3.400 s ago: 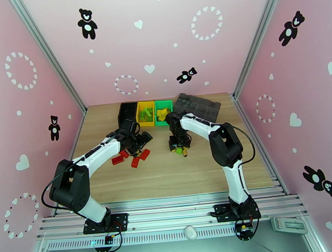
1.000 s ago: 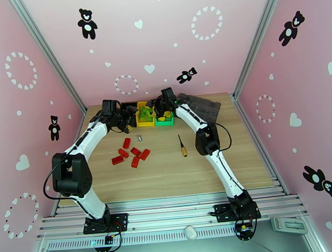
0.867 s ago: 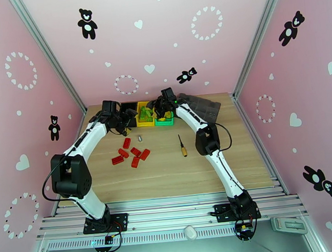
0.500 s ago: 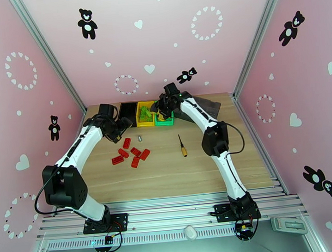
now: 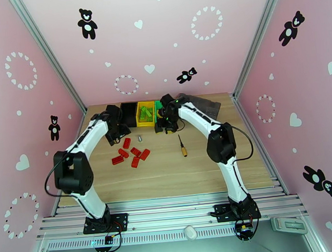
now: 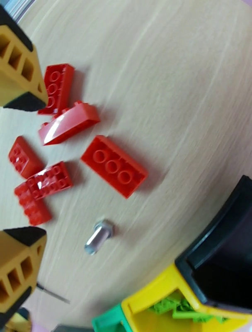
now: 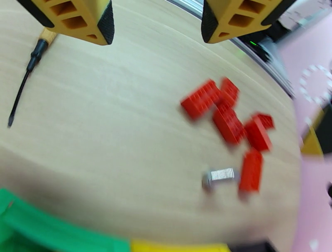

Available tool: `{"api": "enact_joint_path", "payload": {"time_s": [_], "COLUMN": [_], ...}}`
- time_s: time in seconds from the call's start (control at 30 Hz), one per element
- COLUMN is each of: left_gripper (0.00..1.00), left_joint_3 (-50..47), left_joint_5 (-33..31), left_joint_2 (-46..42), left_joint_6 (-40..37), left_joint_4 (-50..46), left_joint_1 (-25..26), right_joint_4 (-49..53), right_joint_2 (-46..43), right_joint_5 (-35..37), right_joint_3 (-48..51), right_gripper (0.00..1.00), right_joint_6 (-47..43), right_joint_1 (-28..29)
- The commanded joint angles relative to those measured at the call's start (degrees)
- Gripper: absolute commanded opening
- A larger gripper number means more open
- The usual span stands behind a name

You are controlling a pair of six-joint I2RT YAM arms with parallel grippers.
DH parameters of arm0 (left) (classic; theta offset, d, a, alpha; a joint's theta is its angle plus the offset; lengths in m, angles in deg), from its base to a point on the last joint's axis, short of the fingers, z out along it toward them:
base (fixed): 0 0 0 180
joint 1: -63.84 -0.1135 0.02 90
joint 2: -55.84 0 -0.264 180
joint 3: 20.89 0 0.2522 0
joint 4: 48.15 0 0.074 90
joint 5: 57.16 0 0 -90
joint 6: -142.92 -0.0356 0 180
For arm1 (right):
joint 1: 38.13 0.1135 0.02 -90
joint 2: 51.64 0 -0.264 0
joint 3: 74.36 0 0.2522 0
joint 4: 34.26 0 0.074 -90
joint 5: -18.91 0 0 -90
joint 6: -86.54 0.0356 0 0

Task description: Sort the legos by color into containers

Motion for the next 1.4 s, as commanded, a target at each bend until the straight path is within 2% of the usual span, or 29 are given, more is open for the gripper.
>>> {"api": "enact_joint_path", "payload": {"time_s": [0.0,0.27,0.7,0.97,1.17,1.37], "left_gripper": [0.78,0.78,0.76,0.68,0.54,0.44], "left_joint_3": [3.96,8.67,12.78,12.27,10.59,9.75], "left_joint_5": [-2.36,-2.29,-5.36,-5.05,-4.8,-4.22], "left_joint_2": [3.68,11.1,19.11,20.52,19.9,17.99], "left_joint_6": [-4.06,-6.57,-7.96,-8.39,-8.57,-8.3], "left_joint_4": [-2.77,-3.6,-6.46,-6.12,-5.17,-4.5], "left_joint_1": [1.22,2.26,2.02,1.58,1.21,0.51], "right_joint_4": [2.37,0.18,-1.34,-2.13,-2.04,-2.4], "right_joint_2": [-5.05,-7.97,-7.69,-6.52,-5.83,-4.56], "right_joint_5": [4.15,3.97,2.98,2.74,2.89,2.07], "right_joint_3": [2.91,9.78,11.22,11.19,10.15,8.66], "right_gripper": [0.63,0.64,0.62,0.58,0.56,0.54], "right_joint_6": [-4.09,-3.16,-0.62,1.43,2.07,3.32], "right_joint_1": [2.64,4.15,6.58,8.37,8.36,8.39]}}
